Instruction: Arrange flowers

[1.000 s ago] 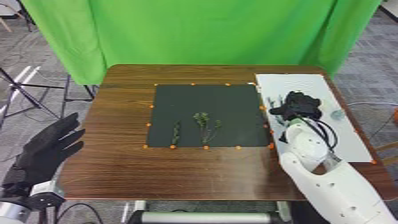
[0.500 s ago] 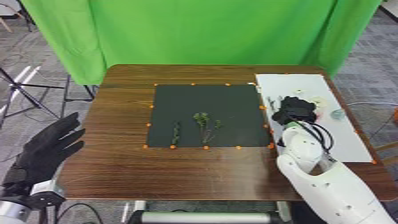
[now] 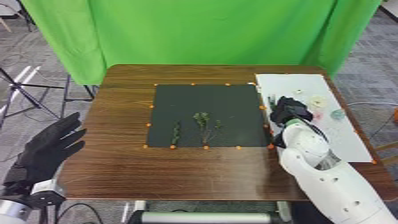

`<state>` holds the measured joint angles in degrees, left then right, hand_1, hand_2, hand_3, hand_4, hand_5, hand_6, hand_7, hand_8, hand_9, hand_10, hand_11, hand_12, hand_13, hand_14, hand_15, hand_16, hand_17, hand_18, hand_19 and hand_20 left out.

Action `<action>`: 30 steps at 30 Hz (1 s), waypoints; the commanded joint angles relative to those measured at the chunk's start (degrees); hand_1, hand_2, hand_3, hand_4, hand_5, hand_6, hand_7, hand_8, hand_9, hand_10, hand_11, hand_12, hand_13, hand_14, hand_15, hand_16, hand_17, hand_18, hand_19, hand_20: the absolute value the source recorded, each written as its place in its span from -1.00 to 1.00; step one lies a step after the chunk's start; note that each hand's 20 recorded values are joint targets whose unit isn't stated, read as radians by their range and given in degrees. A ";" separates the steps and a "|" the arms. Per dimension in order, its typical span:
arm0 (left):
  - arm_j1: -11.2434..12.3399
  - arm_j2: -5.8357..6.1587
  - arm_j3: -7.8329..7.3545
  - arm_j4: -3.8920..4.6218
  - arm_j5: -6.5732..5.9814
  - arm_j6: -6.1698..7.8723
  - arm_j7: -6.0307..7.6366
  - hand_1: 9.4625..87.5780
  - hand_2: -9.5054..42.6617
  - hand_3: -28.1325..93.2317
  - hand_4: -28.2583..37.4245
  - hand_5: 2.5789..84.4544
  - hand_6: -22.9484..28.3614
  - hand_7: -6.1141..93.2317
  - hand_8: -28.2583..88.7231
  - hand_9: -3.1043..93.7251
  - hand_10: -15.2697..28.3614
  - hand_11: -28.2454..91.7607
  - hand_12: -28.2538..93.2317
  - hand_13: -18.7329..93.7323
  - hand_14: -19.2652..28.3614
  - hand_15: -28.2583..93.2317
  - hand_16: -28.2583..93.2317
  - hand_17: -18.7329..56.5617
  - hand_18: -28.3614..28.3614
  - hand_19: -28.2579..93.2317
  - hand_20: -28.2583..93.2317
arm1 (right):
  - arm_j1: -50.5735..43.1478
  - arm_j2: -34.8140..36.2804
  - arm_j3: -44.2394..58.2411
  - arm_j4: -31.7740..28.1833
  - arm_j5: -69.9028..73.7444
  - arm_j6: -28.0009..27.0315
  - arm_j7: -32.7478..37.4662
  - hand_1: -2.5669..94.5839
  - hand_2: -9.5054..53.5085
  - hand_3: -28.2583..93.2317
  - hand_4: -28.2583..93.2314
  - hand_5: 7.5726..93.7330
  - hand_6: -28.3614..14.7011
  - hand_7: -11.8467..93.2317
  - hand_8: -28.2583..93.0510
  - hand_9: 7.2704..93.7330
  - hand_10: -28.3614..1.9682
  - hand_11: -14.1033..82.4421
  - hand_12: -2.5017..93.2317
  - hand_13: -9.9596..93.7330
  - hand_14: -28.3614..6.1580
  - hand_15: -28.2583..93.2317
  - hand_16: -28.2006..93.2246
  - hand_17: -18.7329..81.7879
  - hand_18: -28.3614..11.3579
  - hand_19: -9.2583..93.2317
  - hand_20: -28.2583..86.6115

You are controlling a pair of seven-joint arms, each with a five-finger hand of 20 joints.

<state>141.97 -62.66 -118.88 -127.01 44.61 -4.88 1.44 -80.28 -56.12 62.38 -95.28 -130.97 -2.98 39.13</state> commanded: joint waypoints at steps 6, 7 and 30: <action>0.43 0.18 0.07 0.09 -0.29 -0.57 -0.18 -0.62 -0.83 0.61 -0.92 -0.42 -0.04 -0.51 -0.68 -0.52 0.13 -0.31 -0.22 -0.40 0.31 -0.21 -0.43 -0.77 0.60 0.03 -0.36 | -5.95 -0.09 1.32 -4.56 1.02 10.59 -0.53 -0.11 -1.00 0.88 -0.80 0.44 0.23 0.33 -0.23 0.58 0.14 0.70 0.19 0.46 -0.11 0.92 0.17 -0.14 -0.74 0.80 0.53; 0.47 0.18 0.08 0.06 -0.30 -0.51 -0.20 -0.62 -0.83 0.61 -0.92 -0.42 -0.04 -0.51 -0.68 -0.52 0.13 -0.31 -0.22 -0.40 0.32 -0.21 -0.43 -0.77 0.60 0.03 -0.36 | -6.36 -0.12 1.76 -5.45 1.22 10.76 -0.82 -0.11 -1.00 0.88 -0.80 0.44 0.24 0.34 -0.23 0.59 0.13 0.71 0.18 0.47 -0.11 0.93 0.17 -0.14 -0.74 0.81 0.53; 0.96 -0.26 0.11 -0.11 -0.28 -0.02 0.02 -0.62 -0.82 0.61 -0.92 -0.42 -0.04 -0.51 -0.68 -0.52 0.13 -0.31 -0.22 -0.40 0.32 -0.21 -0.43 -0.77 0.60 0.03 -0.36 | -3.22 -1.39 -1.55 -4.67 -11.48 5.68 5.40 -0.56 -1.00 0.76 -1.00 -0.07 0.00 0.19 -0.84 -0.04 -0.21 0.66 0.14 0.17 -0.28 0.88 0.09 -0.27 -0.79 0.74 0.55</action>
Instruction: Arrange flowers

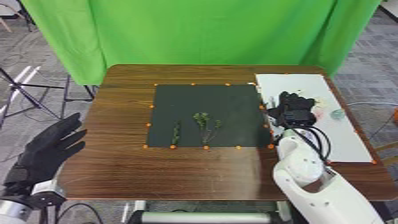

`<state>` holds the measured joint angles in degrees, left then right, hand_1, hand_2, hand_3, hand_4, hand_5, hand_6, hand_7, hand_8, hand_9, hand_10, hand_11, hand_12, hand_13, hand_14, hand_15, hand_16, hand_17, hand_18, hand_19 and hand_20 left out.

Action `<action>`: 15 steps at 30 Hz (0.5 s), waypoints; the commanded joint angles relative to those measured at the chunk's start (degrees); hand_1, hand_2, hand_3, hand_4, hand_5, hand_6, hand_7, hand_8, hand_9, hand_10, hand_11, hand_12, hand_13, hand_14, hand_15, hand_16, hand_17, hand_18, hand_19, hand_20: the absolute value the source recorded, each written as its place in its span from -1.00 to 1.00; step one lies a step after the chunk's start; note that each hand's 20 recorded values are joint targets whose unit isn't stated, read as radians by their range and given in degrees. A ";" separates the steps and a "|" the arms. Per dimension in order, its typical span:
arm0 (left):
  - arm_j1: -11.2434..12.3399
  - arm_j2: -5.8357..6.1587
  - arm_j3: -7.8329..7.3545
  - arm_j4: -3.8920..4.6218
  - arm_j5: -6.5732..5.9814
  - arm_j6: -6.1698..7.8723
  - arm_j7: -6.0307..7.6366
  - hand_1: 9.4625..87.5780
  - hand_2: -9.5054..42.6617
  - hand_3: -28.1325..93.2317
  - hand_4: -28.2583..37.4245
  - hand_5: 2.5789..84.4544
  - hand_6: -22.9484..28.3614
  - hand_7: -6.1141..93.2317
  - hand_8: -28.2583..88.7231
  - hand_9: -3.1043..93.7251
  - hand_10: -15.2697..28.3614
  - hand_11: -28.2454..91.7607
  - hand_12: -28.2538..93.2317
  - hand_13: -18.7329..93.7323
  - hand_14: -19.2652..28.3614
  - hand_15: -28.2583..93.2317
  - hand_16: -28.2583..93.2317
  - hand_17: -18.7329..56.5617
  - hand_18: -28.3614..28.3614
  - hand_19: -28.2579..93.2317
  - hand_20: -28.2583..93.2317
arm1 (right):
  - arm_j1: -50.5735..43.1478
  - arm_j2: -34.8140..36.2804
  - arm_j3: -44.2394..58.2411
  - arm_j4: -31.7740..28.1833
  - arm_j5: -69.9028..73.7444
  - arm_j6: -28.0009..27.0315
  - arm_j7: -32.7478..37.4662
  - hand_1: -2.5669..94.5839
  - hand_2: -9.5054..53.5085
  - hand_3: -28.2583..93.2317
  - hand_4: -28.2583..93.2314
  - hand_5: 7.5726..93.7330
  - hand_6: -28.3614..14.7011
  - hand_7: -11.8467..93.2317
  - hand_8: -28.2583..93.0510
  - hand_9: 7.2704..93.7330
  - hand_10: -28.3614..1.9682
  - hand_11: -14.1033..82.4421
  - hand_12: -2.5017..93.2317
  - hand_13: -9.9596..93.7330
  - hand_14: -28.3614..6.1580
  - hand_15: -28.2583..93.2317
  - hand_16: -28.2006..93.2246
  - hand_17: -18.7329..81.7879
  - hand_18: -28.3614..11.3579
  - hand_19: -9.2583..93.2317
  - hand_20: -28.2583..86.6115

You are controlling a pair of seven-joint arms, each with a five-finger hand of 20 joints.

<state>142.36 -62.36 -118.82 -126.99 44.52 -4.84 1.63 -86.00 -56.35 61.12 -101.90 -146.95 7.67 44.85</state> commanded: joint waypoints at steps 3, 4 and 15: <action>0.59 -0.63 0.12 -0.14 -0.15 -0.01 -0.18 -0.62 -0.82 0.61 -0.93 -0.42 -0.04 -0.51 -0.68 -0.52 0.13 -0.31 -0.22 -0.40 0.32 -0.21 -0.43 -0.77 0.60 0.03 -0.36 | 4.06 -1.95 -1.27 4.36 4.98 -6.71 0.28 -0.58 -1.00 0.72 -1.00 -0.07 0.00 0.16 -0.83 -0.05 -0.23 0.65 0.13 0.16 -0.28 0.87 0.07 -0.28 -0.78 0.73 0.54; 0.59 -0.66 0.16 -0.13 -0.16 0.06 -0.14 -0.62 -0.82 0.61 -0.93 -0.42 -0.04 -0.51 -0.68 -0.52 0.13 -0.31 -0.22 -0.40 0.32 -0.21 -0.43 -0.77 0.60 0.03 -0.36 | 4.59 -2.21 -1.58 5.22 4.87 -7.18 0.48 -0.58 -1.00 0.71 -1.00 -0.07 0.00 0.15 -0.82 -0.05 -0.24 0.65 0.13 0.16 -0.28 0.87 0.07 -0.28 -0.78 0.73 0.54; 0.62 -0.88 0.12 -0.18 -0.14 -0.05 -0.38 -0.62 -0.82 0.61 -0.93 -0.42 -0.04 -0.51 -0.68 -0.52 0.13 -0.31 -0.23 -0.40 0.32 -0.21 -0.43 -0.77 0.60 0.03 -0.36 | 6.17 -2.86 -3.42 7.65 4.44 -10.47 0.92 -0.40 -1.00 0.81 -1.00 0.07 0.09 0.19 -0.81 0.10 -0.07 0.65 0.08 0.23 -0.18 0.86 0.06 -0.24 -0.80 0.73 0.54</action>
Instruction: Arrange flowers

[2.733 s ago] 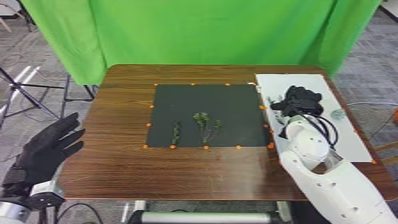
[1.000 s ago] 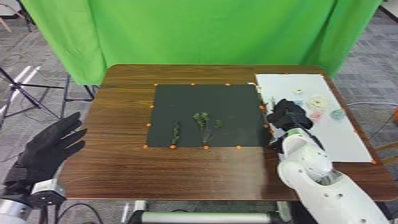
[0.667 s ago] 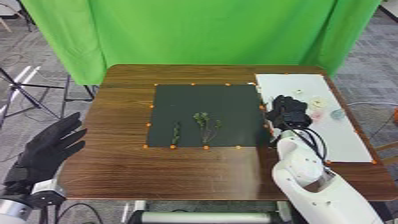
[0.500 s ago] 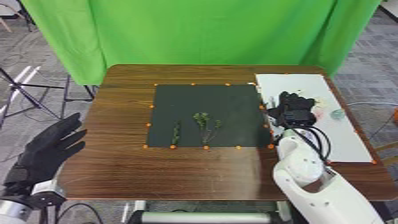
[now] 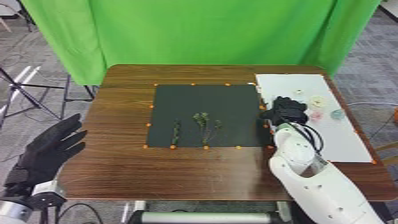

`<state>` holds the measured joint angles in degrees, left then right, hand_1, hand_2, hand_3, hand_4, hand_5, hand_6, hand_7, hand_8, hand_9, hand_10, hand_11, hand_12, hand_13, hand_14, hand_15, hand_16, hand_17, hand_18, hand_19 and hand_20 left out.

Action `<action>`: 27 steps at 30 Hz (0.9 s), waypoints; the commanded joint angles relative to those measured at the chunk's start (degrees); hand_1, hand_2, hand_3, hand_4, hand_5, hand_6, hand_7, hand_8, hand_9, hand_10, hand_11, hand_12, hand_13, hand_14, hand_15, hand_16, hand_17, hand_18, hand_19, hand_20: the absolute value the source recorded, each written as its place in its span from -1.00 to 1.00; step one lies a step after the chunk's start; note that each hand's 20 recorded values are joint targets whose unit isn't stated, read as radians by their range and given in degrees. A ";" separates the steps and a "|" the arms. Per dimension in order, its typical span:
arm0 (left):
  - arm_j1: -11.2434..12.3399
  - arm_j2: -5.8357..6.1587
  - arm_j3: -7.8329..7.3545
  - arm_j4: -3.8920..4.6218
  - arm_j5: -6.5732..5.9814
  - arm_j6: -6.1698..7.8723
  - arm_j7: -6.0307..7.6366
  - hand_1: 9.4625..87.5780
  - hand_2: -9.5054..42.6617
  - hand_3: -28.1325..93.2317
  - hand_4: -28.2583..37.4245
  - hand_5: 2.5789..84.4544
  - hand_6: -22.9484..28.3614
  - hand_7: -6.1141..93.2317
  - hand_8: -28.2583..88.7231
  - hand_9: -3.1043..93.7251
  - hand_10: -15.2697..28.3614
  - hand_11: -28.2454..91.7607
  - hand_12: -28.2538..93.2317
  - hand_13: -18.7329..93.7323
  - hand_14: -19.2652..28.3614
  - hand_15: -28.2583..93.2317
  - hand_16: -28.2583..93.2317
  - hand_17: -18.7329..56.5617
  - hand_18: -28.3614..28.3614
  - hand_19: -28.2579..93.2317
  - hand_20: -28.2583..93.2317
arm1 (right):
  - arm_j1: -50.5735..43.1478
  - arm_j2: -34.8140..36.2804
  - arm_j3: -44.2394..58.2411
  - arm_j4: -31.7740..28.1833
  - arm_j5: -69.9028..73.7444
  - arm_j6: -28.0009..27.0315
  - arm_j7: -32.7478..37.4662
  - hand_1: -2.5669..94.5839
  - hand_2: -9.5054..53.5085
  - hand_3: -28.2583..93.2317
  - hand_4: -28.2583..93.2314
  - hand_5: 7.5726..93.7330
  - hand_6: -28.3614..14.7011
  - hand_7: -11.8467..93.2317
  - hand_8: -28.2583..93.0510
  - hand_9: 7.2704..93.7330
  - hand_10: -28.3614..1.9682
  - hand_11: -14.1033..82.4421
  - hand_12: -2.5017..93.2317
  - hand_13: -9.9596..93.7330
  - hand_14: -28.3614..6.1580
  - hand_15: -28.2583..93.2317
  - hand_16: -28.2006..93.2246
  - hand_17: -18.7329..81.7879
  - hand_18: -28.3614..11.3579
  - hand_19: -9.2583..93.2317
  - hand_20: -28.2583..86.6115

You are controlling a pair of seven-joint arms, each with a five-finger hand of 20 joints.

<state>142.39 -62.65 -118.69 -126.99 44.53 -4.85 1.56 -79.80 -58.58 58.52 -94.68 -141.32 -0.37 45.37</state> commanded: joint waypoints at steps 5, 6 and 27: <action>0.47 -0.57 0.08 -0.12 -0.16 -0.12 -0.41 -0.62 -0.82 0.61 -0.93 -0.42 -0.04 -0.51 -0.68 -0.52 0.13 -0.31 -0.22 -0.40 0.32 -0.21 -0.43 -0.77 0.60 0.03 -0.36 | -0.18 -0.76 -1.62 0.58 -0.67 -4.70 -0.44 -0.25 -1.00 0.78 -1.00 0.17 0.19 0.19 -0.52 0.25 0.01 0.63 0.09 0.33 -0.09 0.84 0.09 -0.21 -0.78 0.74 0.52; 0.51 -0.62 0.09 -0.15 -0.14 -0.12 -0.46 -0.62 -0.82 0.61 -0.93 -0.42 -0.04 -0.51 -0.68 -0.52 0.13 -0.31 -0.23 -0.40 0.32 -0.21 -0.43 -0.77 0.60 0.03 -0.36 | -0.43 -0.85 -1.57 0.75 -1.01 -4.96 -1.34 -0.20 -1.00 0.74 -1.00 0.20 0.23 0.21 -0.43 0.28 0.02 0.63 0.10 0.35 -0.07 0.84 0.09 -0.20 -0.78 0.75 0.52; 0.65 -0.78 -0.10 -0.27 -0.12 -0.14 -0.35 -0.62 -0.81 0.61 -0.92 -0.42 -0.04 -0.51 -0.68 -0.52 0.13 -0.31 -0.22 -0.40 0.32 -0.21 -0.43 -0.77 0.60 0.03 -0.36 | -6.99 -0.88 5.02 -8.07 11.09 8.33 -6.65 -0.05 -1.00 0.86 -0.90 0.39 0.30 0.36 -0.22 0.56 0.18 0.63 0.31 0.53 0.03 0.89 0.14 -0.11 -0.76 0.82 0.52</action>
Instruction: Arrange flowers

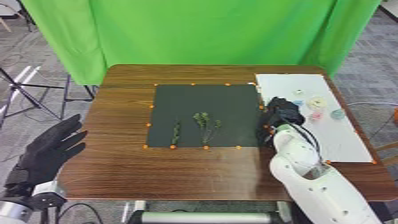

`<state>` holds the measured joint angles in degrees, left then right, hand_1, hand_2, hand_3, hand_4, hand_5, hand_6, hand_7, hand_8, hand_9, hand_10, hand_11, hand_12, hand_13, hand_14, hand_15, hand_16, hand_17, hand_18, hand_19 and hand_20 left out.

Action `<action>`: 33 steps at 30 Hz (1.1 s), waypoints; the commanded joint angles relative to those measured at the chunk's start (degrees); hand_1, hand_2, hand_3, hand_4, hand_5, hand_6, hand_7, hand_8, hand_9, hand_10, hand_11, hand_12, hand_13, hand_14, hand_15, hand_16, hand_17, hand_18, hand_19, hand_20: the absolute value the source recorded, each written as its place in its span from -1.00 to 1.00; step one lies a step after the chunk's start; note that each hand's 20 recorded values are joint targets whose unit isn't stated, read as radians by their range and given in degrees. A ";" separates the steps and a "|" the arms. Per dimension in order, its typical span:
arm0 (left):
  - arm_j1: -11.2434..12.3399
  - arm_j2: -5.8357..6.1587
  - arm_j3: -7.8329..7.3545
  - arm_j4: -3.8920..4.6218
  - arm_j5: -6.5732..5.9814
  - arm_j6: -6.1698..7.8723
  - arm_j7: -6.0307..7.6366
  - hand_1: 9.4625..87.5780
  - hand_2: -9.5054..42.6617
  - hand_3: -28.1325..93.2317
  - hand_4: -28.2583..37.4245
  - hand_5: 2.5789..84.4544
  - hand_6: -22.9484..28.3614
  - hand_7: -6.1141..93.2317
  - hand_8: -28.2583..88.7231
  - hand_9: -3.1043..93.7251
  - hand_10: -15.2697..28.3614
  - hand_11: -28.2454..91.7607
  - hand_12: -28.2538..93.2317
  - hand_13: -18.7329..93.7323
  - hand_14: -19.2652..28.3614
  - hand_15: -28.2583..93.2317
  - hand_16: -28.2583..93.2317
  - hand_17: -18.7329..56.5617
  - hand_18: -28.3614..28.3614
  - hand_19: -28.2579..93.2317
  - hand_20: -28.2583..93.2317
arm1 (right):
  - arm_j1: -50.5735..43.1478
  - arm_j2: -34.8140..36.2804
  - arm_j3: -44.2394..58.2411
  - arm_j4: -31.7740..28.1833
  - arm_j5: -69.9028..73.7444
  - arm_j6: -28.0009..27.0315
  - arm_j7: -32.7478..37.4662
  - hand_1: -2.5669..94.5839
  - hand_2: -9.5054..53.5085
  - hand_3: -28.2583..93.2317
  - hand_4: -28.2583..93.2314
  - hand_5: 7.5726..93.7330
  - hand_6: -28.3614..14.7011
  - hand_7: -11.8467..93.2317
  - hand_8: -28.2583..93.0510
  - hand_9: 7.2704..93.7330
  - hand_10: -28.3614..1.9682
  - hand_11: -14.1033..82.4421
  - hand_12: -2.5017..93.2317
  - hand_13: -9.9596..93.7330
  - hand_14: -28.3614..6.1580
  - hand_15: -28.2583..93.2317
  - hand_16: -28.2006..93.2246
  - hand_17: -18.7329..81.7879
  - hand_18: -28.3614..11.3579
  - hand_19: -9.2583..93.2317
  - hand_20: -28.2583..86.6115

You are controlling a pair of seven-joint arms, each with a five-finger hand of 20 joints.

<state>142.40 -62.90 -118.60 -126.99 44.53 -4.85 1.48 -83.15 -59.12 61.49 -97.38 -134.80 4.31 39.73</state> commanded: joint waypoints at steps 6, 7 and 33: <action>0.50 -0.36 -0.12 -0.22 -0.08 -0.18 -0.41 -0.62 -0.81 0.61 -0.93 -0.42 -0.04 -0.51 -0.68 -0.52 0.13 -0.31 -0.23 -0.40 0.32 -0.21 -0.43 -0.77 0.60 0.03 -0.36 | -5.04 -1.05 1.35 -9.01 4.93 2.56 -2.25 -0.05 -1.00 0.86 -0.89 0.39 0.30 0.36 -0.22 0.56 0.18 0.64 0.30 0.53 0.02 0.89 0.14 -0.10 -0.76 0.83 0.52; 0.51 -0.39 -0.12 -0.22 -0.11 -0.25 -0.46 -0.62 -0.80 0.61 -0.93 -0.42 -0.04 -0.51 -0.68 -0.52 0.13 -0.31 -0.22 -0.40 0.32 -0.21 -0.43 -0.77 0.60 0.03 -0.36 | -5.21 -1.32 0.94 -9.20 4.38 2.20 -2.55 -0.05 -1.00 0.86 -0.89 0.39 0.30 0.37 -0.22 0.56 0.18 0.64 0.30 0.53 0.02 0.89 0.14 -0.10 -0.76 0.83 0.52; 0.07 -0.06 0.14 0.08 0.09 -0.45 -0.88 -0.62 -0.80 0.62 -0.93 -0.42 -0.04 -0.51 -0.68 -0.52 0.13 -0.31 -0.22 -0.40 0.32 -0.21 -0.43 -0.77 0.60 0.03 -0.36 | -8.49 -3.84 -4.38 -9.07 -3.35 -2.66 -3.79 -0.07 -1.00 0.85 -0.88 0.37 0.32 0.39 -0.25 0.55 0.18 0.63 0.29 0.53 0.03 0.89 0.14 -0.11 -0.75 0.82 0.51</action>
<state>141.94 -62.80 -118.56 -126.91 44.55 -4.95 0.84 -89.29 -62.30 57.84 -105.89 -137.56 2.15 36.86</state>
